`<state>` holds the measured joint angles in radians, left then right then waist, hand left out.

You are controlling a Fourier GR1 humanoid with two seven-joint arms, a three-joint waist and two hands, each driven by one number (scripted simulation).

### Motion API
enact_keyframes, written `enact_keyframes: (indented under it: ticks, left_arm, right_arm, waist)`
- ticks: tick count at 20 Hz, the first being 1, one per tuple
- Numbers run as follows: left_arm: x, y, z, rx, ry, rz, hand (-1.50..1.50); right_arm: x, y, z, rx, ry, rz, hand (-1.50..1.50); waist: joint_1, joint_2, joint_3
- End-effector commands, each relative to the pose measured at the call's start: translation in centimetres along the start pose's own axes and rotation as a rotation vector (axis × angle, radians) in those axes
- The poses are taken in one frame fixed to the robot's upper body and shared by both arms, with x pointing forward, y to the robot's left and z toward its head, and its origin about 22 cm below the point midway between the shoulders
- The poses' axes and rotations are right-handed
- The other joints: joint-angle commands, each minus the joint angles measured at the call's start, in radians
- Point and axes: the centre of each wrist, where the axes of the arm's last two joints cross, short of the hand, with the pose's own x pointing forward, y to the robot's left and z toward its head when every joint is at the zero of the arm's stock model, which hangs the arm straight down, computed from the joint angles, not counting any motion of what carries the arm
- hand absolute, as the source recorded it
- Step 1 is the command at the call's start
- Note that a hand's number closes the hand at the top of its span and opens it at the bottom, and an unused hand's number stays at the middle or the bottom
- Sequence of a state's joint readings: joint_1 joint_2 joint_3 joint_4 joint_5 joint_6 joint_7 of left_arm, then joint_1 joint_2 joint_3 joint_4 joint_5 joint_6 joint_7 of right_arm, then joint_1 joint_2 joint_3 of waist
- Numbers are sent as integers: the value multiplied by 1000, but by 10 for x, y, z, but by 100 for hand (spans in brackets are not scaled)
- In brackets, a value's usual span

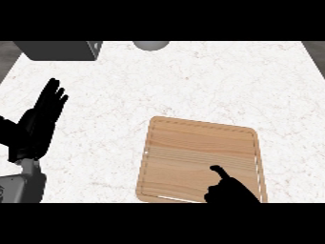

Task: Pick the pear from the cutting board and place it in the pan

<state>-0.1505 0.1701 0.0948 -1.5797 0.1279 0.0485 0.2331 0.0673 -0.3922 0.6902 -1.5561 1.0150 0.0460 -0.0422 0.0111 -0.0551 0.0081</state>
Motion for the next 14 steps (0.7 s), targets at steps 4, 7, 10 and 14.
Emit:
enact_keyframes:
  ticks: [4, 7, 10, 14]
  left_arm:
    - [-6, 3, 2, 20, 25, 10, 0]
    - [-9, 6, 3, 36, 38, 13, 0]
    - [-9, 8, 3, 50, 40, 12, 0]
    - [-10, 16, 5, 76, 42, 12, 0]
  right_arm:
    - [25, 46, 35, -5, -275, 62, 150]
    - [34, 65, 56, -11, -372, 68, 150]
    - [37, 80, 75, -37, -440, 81, 150]
    - [35, 98, 96, -98, -474, 96, 150]
  waist:
    - [-41, -7, 28]
    - [-63, -12, 28]
    - [-83, -6, 30]
    - [-95, 1, 32]
